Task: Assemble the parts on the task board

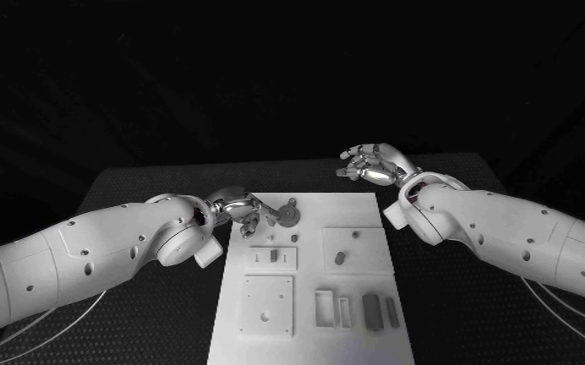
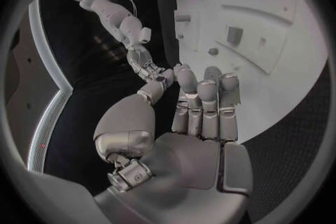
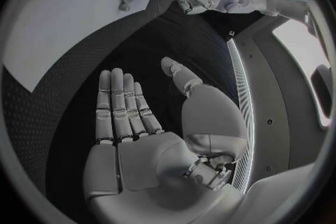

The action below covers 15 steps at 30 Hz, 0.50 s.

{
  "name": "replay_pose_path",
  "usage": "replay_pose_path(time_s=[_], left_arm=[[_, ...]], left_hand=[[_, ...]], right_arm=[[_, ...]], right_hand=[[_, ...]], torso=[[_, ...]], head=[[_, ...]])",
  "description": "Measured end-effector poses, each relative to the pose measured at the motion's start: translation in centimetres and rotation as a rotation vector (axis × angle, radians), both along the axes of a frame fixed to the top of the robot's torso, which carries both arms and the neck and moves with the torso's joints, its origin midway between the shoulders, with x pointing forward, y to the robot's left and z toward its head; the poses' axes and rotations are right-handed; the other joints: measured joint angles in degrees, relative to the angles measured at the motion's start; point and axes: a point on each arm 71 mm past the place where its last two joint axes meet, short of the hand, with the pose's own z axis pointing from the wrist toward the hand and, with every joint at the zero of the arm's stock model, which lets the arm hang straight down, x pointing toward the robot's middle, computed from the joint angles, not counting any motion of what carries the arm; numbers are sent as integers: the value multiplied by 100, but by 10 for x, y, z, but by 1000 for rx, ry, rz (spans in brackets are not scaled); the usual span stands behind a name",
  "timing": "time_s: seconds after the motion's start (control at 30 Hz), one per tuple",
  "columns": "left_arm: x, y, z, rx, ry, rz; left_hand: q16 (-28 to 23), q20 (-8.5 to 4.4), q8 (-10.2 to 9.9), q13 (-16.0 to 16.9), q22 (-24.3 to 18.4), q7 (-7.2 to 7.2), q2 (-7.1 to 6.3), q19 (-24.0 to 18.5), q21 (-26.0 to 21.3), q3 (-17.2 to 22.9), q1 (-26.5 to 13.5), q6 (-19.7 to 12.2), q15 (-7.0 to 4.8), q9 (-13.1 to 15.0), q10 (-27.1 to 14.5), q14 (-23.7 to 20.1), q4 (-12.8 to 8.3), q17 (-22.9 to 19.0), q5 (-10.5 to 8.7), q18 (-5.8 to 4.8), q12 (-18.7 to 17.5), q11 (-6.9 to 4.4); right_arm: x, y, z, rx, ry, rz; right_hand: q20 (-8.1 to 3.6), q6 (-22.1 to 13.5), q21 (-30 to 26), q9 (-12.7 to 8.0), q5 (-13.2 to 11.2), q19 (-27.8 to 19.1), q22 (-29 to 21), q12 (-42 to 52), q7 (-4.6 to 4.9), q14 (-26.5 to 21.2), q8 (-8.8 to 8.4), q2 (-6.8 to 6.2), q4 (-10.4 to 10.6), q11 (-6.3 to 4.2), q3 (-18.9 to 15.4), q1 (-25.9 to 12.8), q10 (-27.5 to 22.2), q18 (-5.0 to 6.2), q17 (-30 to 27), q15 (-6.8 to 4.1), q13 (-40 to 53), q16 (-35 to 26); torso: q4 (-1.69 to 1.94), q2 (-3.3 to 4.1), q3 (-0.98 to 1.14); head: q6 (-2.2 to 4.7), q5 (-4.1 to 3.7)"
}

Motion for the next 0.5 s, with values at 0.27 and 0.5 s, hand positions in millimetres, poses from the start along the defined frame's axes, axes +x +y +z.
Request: replay_pose_path(time_s=[0.27,0.5], left_arm=[[-4,-3,0,209,-51,-31],[-11,1,-5,399,-99,-23]], left_hand=[[37,-92,8,5,5,-25,-8,230,107,6,-8,4,34,1,146,189,-2,32,132,3,16,106],[37,-127,9,-15,4,-61,-77,336,125,42,-26,41,33,2,228,279,-33,38,166,117,16,129]], right_arm=[[15,-25,6,16,-12,-68],[23,-39,11,17,-23,-108]], right_hand=[[28,87,-150,-69,0,14,-58,-102,-8,30,65,28,-23,31,-23,28,31,1,-158,29,-353,-161],[62,246,-353,-157,202,-20,-56,-669,21,155,166,28,-67,-26,-12,89,353,0,-444,55,-959,-527]], torso=[[-1,2,8],[11,7,8]], head=[[-72,30],[-160,57]])
